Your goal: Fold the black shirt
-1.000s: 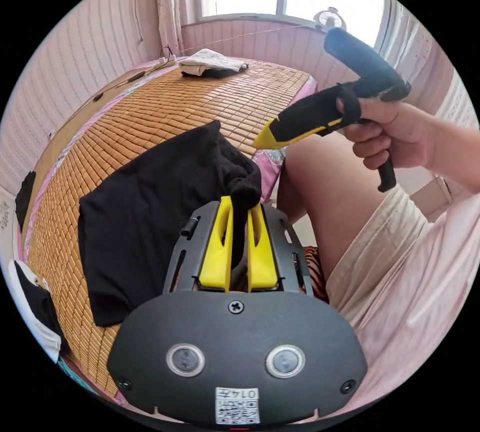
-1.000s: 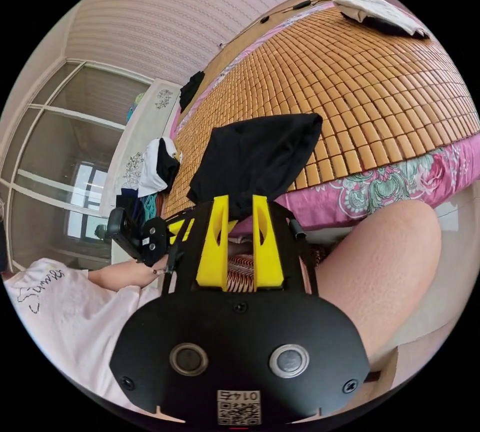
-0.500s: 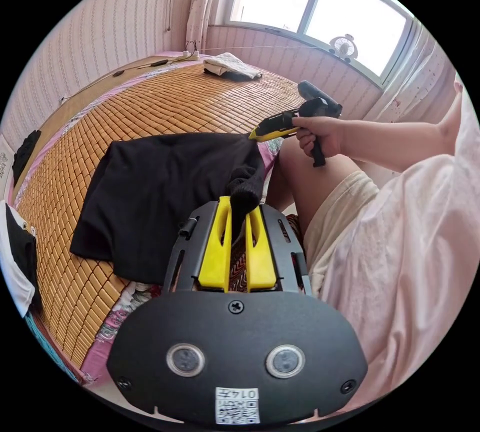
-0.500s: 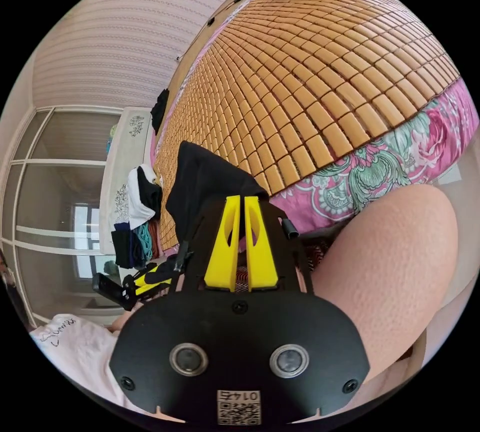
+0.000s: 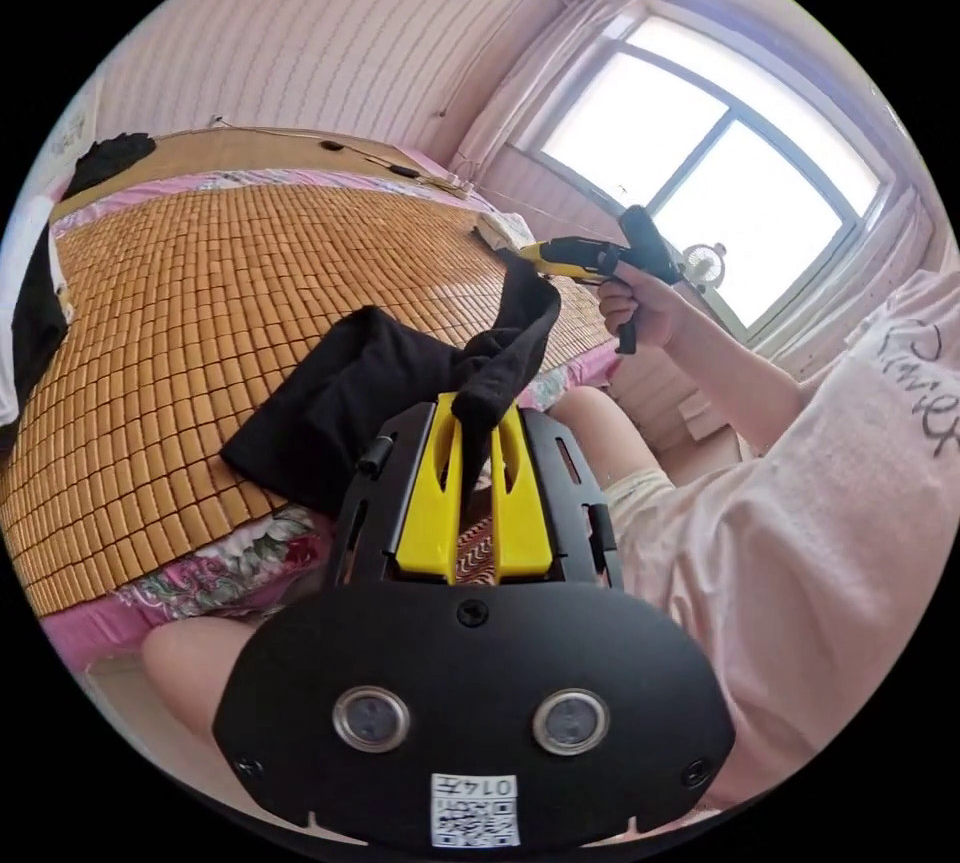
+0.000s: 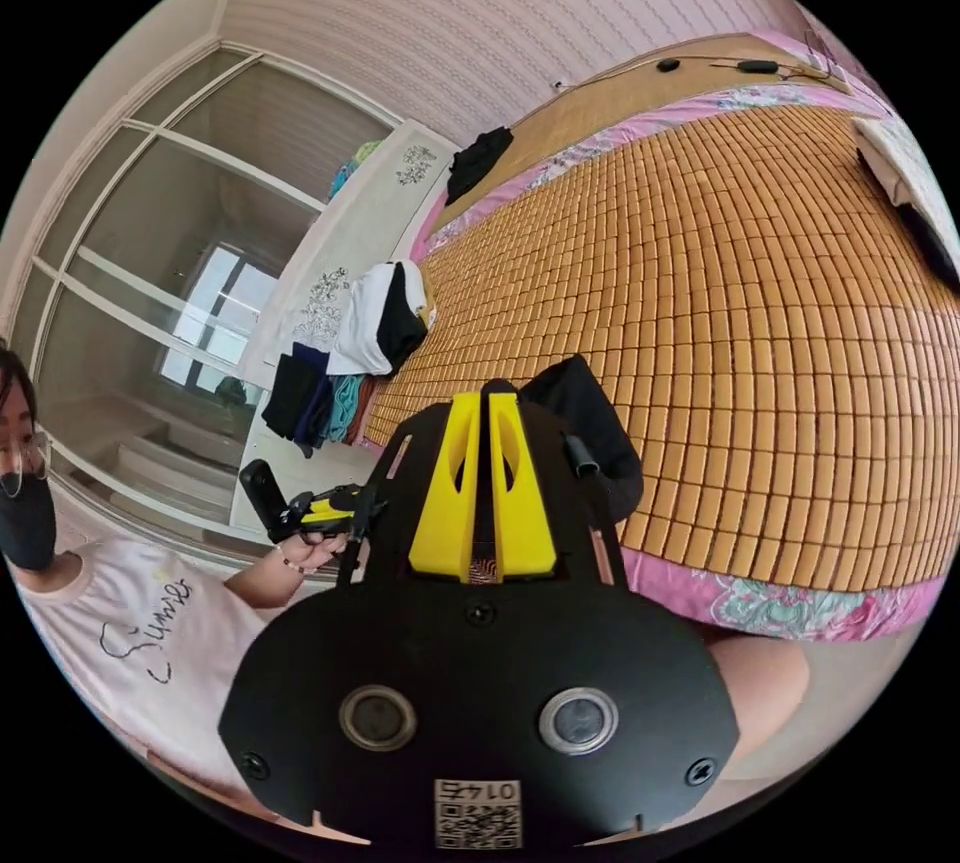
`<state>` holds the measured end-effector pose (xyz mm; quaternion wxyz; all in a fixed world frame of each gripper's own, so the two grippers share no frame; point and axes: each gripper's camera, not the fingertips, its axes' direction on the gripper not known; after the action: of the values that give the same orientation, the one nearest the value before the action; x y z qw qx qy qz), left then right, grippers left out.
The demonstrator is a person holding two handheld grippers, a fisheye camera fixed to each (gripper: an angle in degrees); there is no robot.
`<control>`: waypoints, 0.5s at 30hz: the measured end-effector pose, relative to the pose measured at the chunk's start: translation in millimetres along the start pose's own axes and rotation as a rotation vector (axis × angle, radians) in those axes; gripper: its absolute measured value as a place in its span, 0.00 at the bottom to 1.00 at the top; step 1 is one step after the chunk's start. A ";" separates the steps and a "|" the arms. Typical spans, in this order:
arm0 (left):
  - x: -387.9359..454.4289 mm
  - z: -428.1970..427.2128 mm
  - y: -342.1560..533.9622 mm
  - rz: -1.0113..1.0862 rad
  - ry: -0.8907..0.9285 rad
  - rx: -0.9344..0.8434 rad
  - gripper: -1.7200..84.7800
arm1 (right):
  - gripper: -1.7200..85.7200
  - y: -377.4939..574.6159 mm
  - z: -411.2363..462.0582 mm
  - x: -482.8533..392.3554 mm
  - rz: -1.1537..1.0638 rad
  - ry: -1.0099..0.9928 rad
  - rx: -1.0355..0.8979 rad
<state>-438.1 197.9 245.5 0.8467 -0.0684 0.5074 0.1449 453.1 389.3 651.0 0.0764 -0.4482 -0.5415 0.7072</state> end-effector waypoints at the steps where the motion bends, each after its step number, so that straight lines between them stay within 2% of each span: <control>1: -20.4 -1.8 -7.1 -0.059 -0.068 -0.004 0.08 | 0.05 -19.9 25.2 -6.3 -0.004 0.016 -0.010; 3: -52.0 -4.6 -14.7 -0.178 -0.180 -0.008 0.09 | 0.07 -41.6 57.1 -10.4 0.006 0.035 -0.019; 5: -83.7 -9.3 -22.5 -0.262 -0.284 0.007 0.13 | 0.09 -54.8 84.3 -14.9 0.018 0.147 -0.036; 10: -101.1 -8.2 -41.6 -0.274 -0.270 -0.013 0.15 | 0.12 -51.2 117.8 -28.1 -0.076 0.290 -0.118; 15: -109.5 32.1 -64.5 -0.241 -0.286 -0.118 0.17 | 0.15 -59.3 156.1 -41.3 -0.153 0.398 -0.215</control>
<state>-439.4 125.8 354.9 0.9159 -0.1568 0.3607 0.0804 343.1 279.7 725.1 0.1870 -0.5421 -0.6201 0.5354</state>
